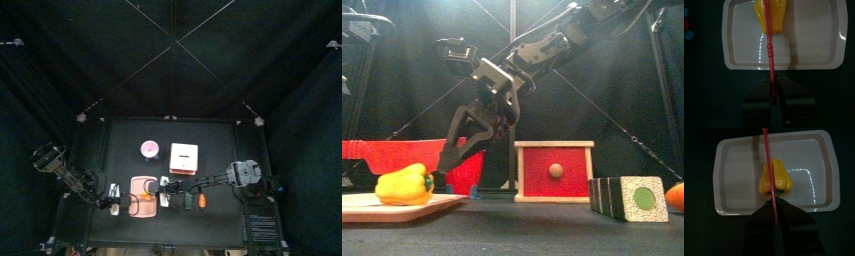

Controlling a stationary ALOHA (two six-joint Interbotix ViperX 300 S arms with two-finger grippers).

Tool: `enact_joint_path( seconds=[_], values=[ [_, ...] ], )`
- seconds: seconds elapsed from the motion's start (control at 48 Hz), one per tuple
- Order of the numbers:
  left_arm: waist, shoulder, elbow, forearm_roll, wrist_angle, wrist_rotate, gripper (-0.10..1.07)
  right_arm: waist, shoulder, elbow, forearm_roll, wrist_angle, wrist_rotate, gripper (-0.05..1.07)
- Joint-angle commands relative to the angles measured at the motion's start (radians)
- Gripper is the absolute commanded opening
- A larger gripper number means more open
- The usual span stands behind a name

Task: Cut squash

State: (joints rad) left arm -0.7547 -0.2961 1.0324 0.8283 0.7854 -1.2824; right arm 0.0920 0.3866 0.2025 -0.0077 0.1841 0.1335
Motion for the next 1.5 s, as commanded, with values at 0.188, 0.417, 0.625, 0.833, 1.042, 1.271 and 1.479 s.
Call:
enact_joint_path(
  seconds=[0.188,0.417,0.625,0.833,1.042,1.271,1.479],
  values=[
    [0.023,0.0,0.006,0.015,-0.032,-0.015,0.38,0.002,-0.015,-0.015,0.006,-0.003,0.005,0.32],
    [0.028,0.003,0.009,0.015,-0.035,-0.018,0.38,0.002,-0.008,-0.015,0.017,0.003,0.005,0.32],
    [0.046,0.005,0.011,0.031,-0.057,-0.018,0.38,-0.002,-0.006,-0.017,0.02,0.003,0.005,0.32],
    [0.066,0.015,0.023,0.031,-0.109,-0.02,0.38,0.0,0.002,-0.017,0.02,0.003,0.005,0.32],
    [0.078,0.04,0.023,0.031,-0.133,-0.018,0.38,0.0,0.008,-0.02,0.023,0.003,0.005,0.32],
    [0.078,0.046,0.023,0.031,-0.144,-0.018,0.38,0.0,0.017,-0.017,0.031,0.003,0.005,0.32],
    [0.08,0.046,0.021,0.031,-0.144,-0.018,0.38,0.0,0.025,-0.017,0.038,0.008,0.005,0.32]
  ],
)
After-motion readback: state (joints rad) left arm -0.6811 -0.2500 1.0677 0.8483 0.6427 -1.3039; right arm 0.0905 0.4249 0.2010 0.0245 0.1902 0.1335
